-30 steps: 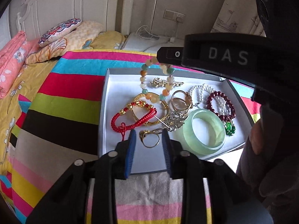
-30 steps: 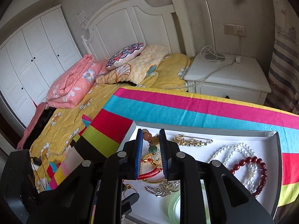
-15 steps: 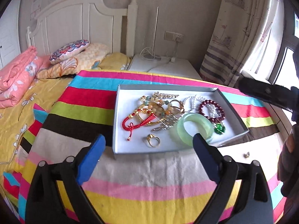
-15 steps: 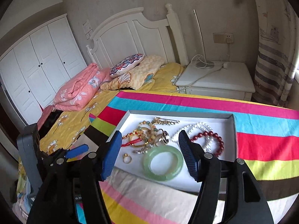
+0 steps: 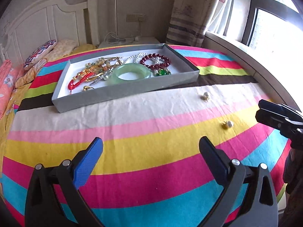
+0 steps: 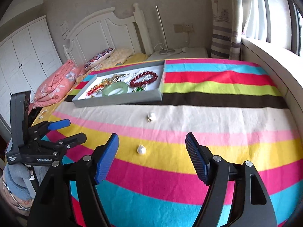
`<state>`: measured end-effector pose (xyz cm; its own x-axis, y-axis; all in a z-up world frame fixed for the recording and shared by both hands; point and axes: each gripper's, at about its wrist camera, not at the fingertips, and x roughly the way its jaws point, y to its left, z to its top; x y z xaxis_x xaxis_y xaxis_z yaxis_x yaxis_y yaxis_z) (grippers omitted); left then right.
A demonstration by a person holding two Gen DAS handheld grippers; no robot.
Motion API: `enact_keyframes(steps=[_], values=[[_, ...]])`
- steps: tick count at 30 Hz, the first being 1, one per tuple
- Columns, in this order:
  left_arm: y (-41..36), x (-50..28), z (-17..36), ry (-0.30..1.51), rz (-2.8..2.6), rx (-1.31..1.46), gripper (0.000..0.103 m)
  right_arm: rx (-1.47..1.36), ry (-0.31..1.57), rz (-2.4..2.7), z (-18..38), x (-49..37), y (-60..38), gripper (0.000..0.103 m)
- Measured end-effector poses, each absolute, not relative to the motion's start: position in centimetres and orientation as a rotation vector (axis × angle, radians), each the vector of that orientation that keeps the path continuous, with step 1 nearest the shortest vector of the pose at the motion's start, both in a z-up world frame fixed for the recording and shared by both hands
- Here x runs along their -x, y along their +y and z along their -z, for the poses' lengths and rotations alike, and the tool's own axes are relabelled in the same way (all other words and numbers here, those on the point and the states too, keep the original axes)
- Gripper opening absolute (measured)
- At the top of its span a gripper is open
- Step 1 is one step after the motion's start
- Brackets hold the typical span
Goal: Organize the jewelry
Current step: 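Withdraw both tools toward the pearl earrings on the cover, then grasp a pearl earring with the right tool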
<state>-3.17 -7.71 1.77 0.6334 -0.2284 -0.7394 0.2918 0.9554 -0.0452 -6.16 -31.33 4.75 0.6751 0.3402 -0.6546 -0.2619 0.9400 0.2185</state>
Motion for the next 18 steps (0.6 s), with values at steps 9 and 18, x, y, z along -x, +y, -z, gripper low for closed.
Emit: enact_keyframes(steps=[9, 18], values=[[-5.6, 2.2, -0.4, 0.9, 0.337, 0.041, 0.1, 0.081, 0.795, -0.392, -3.0, 7.2, -27.9, 0.06], [-5.9, 2.1, -0.4, 0.901, 0.337, 0.031, 0.101, 0.172, 0.856, -0.414, -2.3, 4.8, -26.7, 0.037]])
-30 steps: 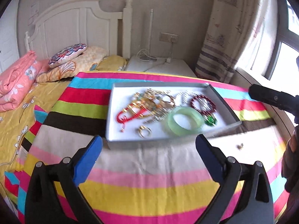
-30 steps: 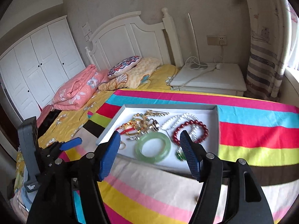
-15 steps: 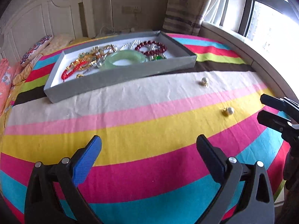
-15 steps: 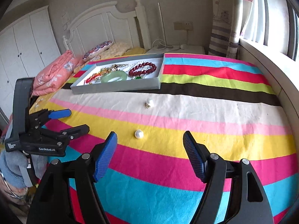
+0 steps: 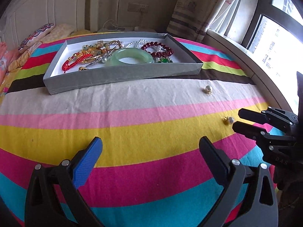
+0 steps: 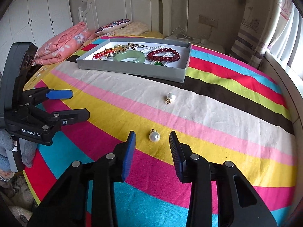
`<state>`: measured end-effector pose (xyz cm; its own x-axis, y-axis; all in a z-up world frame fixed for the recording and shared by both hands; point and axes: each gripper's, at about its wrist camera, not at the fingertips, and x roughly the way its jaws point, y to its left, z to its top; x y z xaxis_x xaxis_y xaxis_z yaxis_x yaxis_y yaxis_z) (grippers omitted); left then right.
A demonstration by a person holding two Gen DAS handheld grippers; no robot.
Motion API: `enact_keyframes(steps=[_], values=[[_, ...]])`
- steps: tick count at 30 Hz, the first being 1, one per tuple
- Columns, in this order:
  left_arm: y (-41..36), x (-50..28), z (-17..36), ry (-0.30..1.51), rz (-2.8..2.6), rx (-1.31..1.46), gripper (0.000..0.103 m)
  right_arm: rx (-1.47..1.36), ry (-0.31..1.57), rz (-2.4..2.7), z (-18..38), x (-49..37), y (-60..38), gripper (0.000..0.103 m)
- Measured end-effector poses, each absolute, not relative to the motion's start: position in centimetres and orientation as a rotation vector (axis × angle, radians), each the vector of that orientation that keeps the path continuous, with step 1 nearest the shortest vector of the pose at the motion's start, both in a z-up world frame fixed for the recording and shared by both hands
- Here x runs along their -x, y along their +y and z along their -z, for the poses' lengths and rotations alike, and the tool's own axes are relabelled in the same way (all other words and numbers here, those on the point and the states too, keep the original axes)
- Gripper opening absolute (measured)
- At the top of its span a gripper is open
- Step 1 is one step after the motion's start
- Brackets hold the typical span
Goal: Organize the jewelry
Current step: 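Grasp a pearl earring with the right tool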
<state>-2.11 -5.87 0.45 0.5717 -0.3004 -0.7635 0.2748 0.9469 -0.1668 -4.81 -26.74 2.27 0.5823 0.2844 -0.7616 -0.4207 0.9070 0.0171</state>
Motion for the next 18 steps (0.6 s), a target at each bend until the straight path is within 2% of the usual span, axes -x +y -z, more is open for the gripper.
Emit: enact_keyframes(steps=[8, 12, 18], values=[[-5.8, 2.1, -0.4, 0.901, 0.338, 0.031, 0.101, 0.213, 0.884, -0.424, -1.2, 4.2, -26.1, 0.031], [-5.8, 2.1, -0.4, 0.901, 0.338, 0.03, 0.101, 0.227, 0.87, -0.424, -1.1, 4.2, -25.9, 0.016], [-6.4, 2.1, -0.3, 0.912, 0.314, -0.017, 0.101, 0.215, 0.839, -0.424, -1.6, 4.8, -26.2, 0.015]])
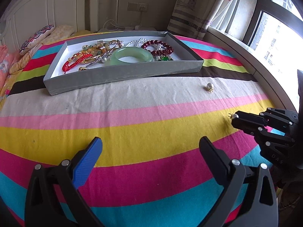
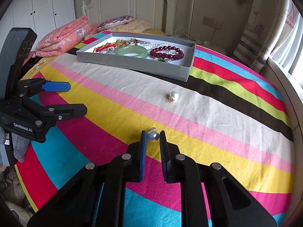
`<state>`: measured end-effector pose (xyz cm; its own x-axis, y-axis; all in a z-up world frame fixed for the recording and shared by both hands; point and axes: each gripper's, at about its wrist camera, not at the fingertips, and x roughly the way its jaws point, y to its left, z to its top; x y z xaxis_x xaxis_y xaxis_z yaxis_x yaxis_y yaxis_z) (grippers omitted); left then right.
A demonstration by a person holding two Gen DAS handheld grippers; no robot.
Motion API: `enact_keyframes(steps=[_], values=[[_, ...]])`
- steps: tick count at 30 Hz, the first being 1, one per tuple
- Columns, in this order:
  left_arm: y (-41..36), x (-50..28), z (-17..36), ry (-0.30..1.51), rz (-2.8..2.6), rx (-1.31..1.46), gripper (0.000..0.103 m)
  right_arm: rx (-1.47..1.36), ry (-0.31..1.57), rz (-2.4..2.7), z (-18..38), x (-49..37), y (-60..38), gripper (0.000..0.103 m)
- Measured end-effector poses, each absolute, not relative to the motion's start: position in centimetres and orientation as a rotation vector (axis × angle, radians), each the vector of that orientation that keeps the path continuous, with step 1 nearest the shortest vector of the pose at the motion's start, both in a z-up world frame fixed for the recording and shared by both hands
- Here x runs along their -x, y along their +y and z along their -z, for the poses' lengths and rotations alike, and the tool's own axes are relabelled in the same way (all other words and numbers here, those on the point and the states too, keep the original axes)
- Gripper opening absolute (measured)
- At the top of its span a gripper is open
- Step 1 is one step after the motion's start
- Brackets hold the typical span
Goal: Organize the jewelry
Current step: 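Grasp a pearl earring with the right tool, then grasp the other pearl earring with the left tool while the right tool holds its earring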
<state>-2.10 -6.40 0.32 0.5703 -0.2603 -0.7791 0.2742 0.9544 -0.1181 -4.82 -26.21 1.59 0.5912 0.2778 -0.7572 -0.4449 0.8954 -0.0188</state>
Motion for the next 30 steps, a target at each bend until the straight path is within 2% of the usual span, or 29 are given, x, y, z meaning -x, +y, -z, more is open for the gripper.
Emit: enact_keyframes(steps=[5, 11, 13, 15, 18, 20, 25, 30], values=[[-9.3, 2.0, -0.4, 0.913, 0.302, -0.16, 0.101, 0.142, 0.791, -0.403, -2.5, 6.0, -28.2, 0.015], [-13.5, -0.5, -1.9, 0.877, 0.325, -0.148, 0.098, 0.047, 0.747, -0.284, -3.3, 7.0, -32.1, 0.015], [-15.1, -1.7, -2.0, 0.883, 0.344, -0.155, 0.091, 0.024, 0.74, -0.266, -3.3, 7.4, -33.3, 0.015], [-16.7, -2.5, -1.6, 0.891, 0.365, -0.175, 0.075, -0.005, 0.73, -0.264, -3.5, 7.7, -34.1, 0.015], [-18.8, -3.3, -1.0, 0.893, 0.39, -0.217, 0.06, -0.03, 0.716, -0.267, -3.6, 8.1, -34.8, 0.015], [-19.8, -3.6, -0.8, 0.89, 0.408, -0.224, 0.053, -0.038, 0.71, -0.275, -3.6, 8.1, -34.9, 0.015], [-20.4, -4.4, -0.4, 0.892, 0.419, -0.189, 0.047, -0.033, 0.697, -0.292, -3.8, 8.3, -34.7, 0.015], [-20.8, -4.8, -0.5, 0.893, 0.455, -0.171, 0.022, -0.053, 0.69, -0.3, -3.8, 8.4, -35.0, 0.015]])
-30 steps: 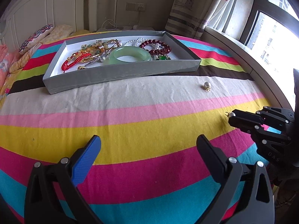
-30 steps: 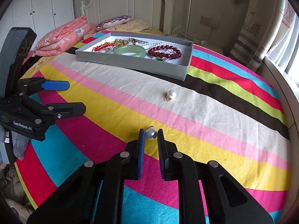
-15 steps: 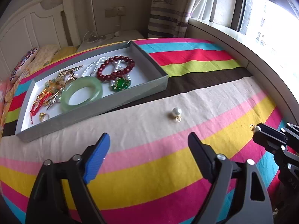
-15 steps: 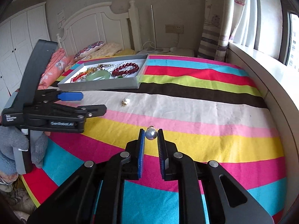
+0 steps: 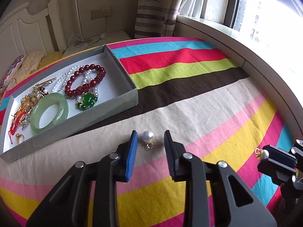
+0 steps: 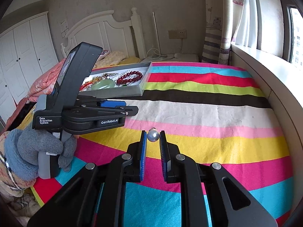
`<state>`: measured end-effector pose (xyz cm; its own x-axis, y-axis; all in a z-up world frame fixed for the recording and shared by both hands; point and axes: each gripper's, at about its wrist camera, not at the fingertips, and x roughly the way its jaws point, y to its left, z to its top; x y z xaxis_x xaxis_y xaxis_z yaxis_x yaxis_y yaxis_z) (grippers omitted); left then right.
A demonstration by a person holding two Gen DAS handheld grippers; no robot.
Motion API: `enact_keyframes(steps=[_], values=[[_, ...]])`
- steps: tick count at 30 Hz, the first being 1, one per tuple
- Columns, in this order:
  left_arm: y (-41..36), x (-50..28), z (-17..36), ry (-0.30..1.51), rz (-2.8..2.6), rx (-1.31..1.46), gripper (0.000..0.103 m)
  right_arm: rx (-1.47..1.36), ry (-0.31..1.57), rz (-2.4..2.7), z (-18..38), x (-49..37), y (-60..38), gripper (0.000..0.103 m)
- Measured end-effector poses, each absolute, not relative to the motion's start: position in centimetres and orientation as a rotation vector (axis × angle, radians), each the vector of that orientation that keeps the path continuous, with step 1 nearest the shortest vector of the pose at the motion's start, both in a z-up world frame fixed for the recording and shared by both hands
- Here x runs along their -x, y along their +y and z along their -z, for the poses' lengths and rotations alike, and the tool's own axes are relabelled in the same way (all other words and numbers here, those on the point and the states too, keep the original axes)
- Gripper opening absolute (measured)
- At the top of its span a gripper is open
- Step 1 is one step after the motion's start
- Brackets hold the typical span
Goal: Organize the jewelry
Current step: 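Grasp the other pearl earring with the left tool while the right tool holds its earring, then lower both pearl earrings into the white box and open both tools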
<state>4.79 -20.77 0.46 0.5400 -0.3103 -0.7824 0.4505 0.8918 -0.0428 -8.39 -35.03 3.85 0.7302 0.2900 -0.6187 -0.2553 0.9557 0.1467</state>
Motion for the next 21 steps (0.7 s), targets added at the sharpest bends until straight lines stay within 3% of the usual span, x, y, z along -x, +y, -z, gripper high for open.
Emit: enact_keyframes(steps=[5, 21], values=[[-21.6, -3.9, -0.3, 0.873, 0.468, -0.213, 0.014, -0.047, 0.689, -0.301, -3.9, 8.5, -34.9, 0.015], [-17.8, 0.7, -2.3, 0.787, 0.48, -0.2, 0.014, -0.019, 0.688, -0.281, -3.8, 8.7, -34.3, 0.015]])
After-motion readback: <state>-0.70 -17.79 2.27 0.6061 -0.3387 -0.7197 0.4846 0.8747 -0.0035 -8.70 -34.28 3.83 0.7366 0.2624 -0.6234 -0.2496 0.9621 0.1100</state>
